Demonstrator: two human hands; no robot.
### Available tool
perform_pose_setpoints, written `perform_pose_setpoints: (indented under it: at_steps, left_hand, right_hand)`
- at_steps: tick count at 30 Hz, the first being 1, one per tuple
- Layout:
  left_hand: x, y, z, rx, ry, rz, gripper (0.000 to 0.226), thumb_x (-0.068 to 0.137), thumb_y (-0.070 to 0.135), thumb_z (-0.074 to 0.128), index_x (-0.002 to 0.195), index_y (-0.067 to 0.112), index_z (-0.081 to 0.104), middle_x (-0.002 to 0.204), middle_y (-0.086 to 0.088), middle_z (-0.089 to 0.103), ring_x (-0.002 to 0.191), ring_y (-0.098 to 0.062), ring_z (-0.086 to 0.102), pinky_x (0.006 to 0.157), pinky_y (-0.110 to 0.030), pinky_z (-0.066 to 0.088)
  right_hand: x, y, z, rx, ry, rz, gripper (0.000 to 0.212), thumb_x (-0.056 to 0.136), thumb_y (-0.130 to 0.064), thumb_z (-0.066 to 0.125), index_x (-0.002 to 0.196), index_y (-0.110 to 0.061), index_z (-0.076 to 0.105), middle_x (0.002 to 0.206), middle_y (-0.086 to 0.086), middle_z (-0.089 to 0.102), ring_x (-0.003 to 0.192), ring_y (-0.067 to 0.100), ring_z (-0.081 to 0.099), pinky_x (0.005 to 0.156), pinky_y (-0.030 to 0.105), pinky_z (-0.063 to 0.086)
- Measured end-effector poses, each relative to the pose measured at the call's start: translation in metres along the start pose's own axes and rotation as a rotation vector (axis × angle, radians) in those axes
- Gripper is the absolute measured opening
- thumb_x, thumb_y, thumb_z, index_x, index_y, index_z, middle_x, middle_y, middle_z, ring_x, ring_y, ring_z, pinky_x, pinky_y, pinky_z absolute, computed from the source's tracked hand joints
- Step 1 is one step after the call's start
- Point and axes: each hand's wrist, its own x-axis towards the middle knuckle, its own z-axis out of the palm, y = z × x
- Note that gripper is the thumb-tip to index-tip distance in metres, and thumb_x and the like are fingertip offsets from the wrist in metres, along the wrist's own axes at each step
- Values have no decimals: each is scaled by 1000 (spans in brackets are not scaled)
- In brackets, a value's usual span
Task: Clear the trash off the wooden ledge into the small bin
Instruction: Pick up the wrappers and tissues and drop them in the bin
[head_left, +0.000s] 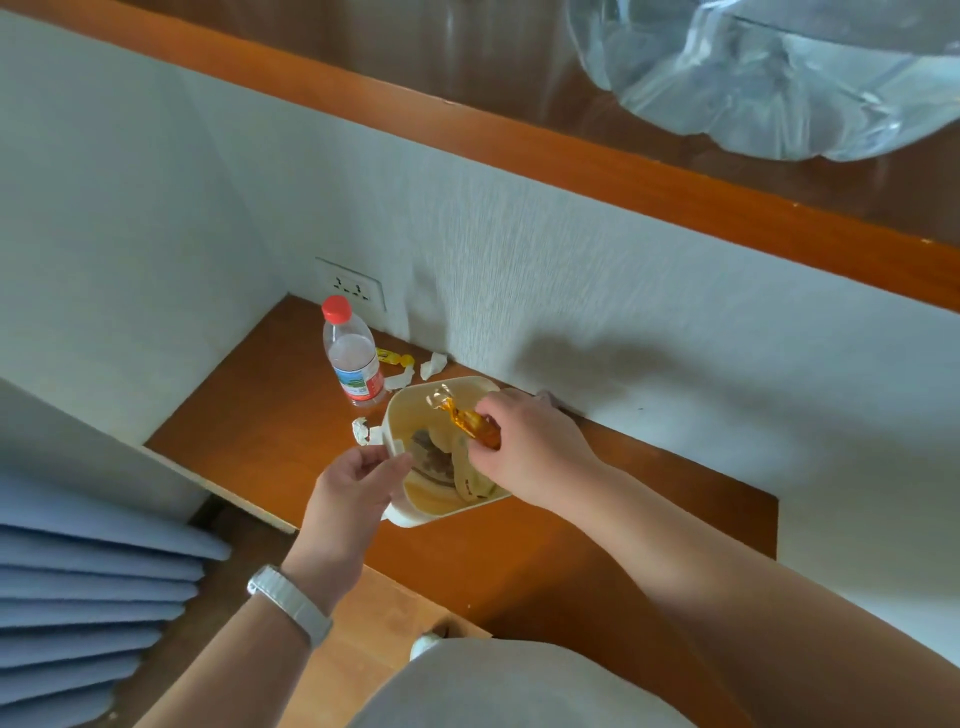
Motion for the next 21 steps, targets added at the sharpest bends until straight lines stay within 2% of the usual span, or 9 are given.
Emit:
perform_pose_setpoints:
  at_steps: [3, 5, 7, 9, 13, 15, 17, 21]
  left_hand:
    - [-4, 0, 0, 7, -1, 18, 18, 97, 30, 70, 109, 16, 72, 93, 0, 83, 87, -15, 79, 72, -23, 57]
    - [-7, 0, -2, 3, 4, 22, 18, 98, 29, 70, 109, 15, 72, 95, -4, 83, 91, -20, 79, 76, -28, 59]
    - [-8, 0, -3, -3, 6, 25, 18, 98, 28, 70, 109, 14, 72, 96, -6, 83, 92, -24, 80, 79, -31, 61]
    - [-9, 0, -4, -2, 18, 25, 18, 98, 28, 71, 108, 14, 73, 95, -6, 83, 93, -24, 79, 80, -32, 62]
    - [-7, -3, -7, -9, 42, -2, 20, 97, 29, 71, 110, 13, 72, 99, -9, 82, 99, -30, 77, 90, -44, 61]
    - [-6, -6, -8, -14, 54, -10, 22, 97, 30, 72, 111, 14, 72, 100, -8, 82, 99, -28, 77, 89, -43, 61]
    - [-4, -8, -8, -14, 61, -21, 21, 96, 30, 72, 111, 15, 72, 98, -5, 82, 98, -25, 77, 85, -38, 61]
    - [1, -9, -7, -15, 59, -42, 15, 97, 28, 71, 107, 16, 72, 89, -1, 83, 88, -20, 79, 74, -29, 59]
  right_hand:
    - [7, -10, 4, -102, -24, -31, 21, 90, -40, 58, 100, -22, 59, 82, -10, 53, 63, 8, 50, 71, 37, 50]
    - [12, -14, 6, -153, -46, -38, 25, 90, -43, 57, 103, -22, 59, 89, -9, 58, 66, 11, 53, 66, 36, 50]
    - [15, -17, 8, -104, -74, -59, 37, 90, -47, 57, 118, -23, 58, 101, -8, 61, 73, 12, 56, 59, 31, 49]
    - [16, -19, 8, 12, -100, -99, 51, 90, -51, 58, 132, -23, 52, 112, -6, 61, 81, 11, 57, 61, 28, 48]
    - [15, -13, 8, 90, -101, -154, 50, 91, -49, 55, 133, -22, 53, 119, -2, 63, 97, 15, 61, 74, 32, 54]
    - [14, -1, 7, 66, -80, -125, 46, 92, -47, 54, 130, -21, 55, 119, -4, 63, 94, 10, 61, 75, 27, 48]
    - [14, 15, 8, 38, -64, -78, 44, 93, -46, 53, 128, -21, 57, 119, -6, 63, 79, 3, 59, 71, 25, 48]
    - [15, 58, 20, 18, -60, 111, 37, 94, -43, 52, 124, -22, 59, 112, -9, 60, 80, 10, 59, 71, 36, 55]
